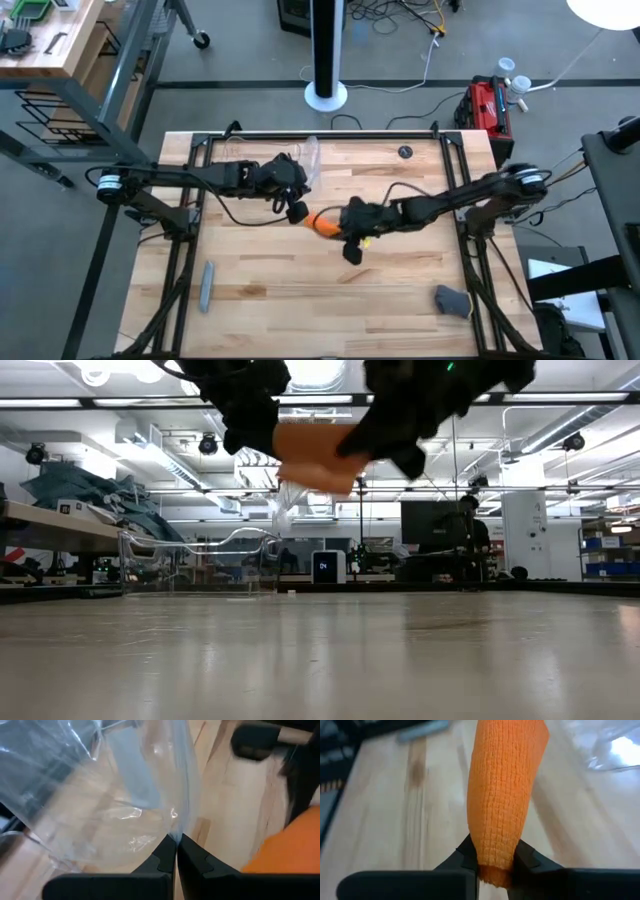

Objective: Roll bandage
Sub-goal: Put the rolled orange bandage into the transparent zip bag

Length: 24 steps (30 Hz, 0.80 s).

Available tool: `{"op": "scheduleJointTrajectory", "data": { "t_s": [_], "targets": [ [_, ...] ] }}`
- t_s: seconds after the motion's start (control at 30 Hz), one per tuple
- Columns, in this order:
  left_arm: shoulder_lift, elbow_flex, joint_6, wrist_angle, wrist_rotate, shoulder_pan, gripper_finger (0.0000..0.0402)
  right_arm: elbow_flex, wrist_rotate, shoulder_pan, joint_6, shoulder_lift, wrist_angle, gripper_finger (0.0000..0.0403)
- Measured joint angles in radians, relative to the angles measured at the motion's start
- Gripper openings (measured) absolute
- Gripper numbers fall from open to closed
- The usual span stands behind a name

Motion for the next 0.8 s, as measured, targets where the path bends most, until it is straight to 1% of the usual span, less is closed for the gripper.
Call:
{"op": "scheduleJointTrajectory", "data": {
  "t_s": [0.13,0.27,0.33,0.5,0.57,0.67,0.8],
  "targets": [
    [0.0,0.0,-0.029,-0.013,-0.001,-0.001,0.0,-0.012,0.025,0.005,0.039,-0.116,-0.027,0.0042],
    [0.0,0.0,-0.048,-0.02,0.021,-0.007,0.0,-0.013,0.138,0.023,0.056,-0.196,-0.125,0.0042],
    [0.002,0.0,-0.048,-0.017,0.025,-0.016,0.0,-0.014,0.185,0.026,0.063,-0.22,-0.142,0.0042],
    [0.003,-0.001,-0.047,0.007,0.027,-0.027,0.0,-0.014,0.231,0.029,0.08,-0.242,-0.143,0.0042],
    [0.003,-0.001,-0.048,0.015,0.026,-0.028,0.0,-0.014,0.234,0.029,0.088,-0.242,-0.13,0.0042],
    [0.003,-0.001,-0.05,0.048,-0.005,-0.028,0.0,-0.013,0.234,0.029,0.109,-0.239,-0.117,0.0042],
    [0.003,-0.002,-0.042,0.079,-0.008,-0.028,0.0,-0.013,0.233,0.029,0.136,-0.237,-0.119,0.0042]
  ]
}}
